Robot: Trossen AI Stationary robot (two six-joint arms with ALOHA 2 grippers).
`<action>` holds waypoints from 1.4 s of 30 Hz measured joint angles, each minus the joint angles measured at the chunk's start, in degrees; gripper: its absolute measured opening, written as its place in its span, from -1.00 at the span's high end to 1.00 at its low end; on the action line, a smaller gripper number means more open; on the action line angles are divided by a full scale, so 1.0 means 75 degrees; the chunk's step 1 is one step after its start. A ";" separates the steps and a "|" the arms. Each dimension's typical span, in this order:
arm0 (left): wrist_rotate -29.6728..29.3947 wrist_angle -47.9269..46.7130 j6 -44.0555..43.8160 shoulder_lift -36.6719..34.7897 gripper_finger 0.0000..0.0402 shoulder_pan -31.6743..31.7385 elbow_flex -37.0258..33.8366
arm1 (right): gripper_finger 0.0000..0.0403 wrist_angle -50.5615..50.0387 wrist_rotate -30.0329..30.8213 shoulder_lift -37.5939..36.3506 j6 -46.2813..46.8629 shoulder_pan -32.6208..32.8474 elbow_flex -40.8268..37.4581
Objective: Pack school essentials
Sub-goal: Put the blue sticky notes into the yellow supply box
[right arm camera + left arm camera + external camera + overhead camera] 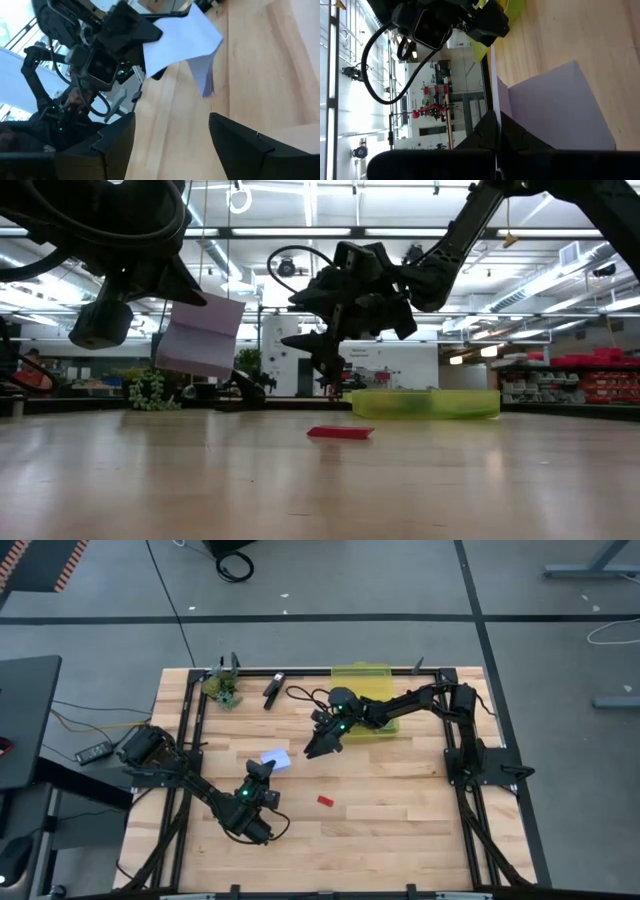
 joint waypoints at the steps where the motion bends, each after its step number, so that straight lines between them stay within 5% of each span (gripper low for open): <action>1: 0.0000 0.0000 0.0000 0.0000 0.98 0.0000 0.0000 | -0.30 0.0049 -0.0055 0.0000 0.0002 -0.0010 0.0000; 11: -0.0679 0.0364 0.1170 0.0000 0.97 0.0006 0.0000 | -0.30 0.0870 -0.0170 -0.0004 0.0756 0.0174 0.0001; 22: -0.0915 0.1443 0.2716 0.0000 0.98 0.0009 0.0000 | -0.30 0.0703 0.0815 -0.0010 0.1827 0.0247 0.0556; 33: -0.0914 0.1928 0.3183 0.0000 0.97 0.0009 0.0000 | -0.30 -0.0469 0.1228 -0.0012 0.1015 0.0475 0.0662; 42: -0.0914 0.2815 0.4397 0.0000 0.97 0.0099 0.0000 | -0.30 -0.0660 0.0686 -0.0012 0.0906 0.0503 0.0662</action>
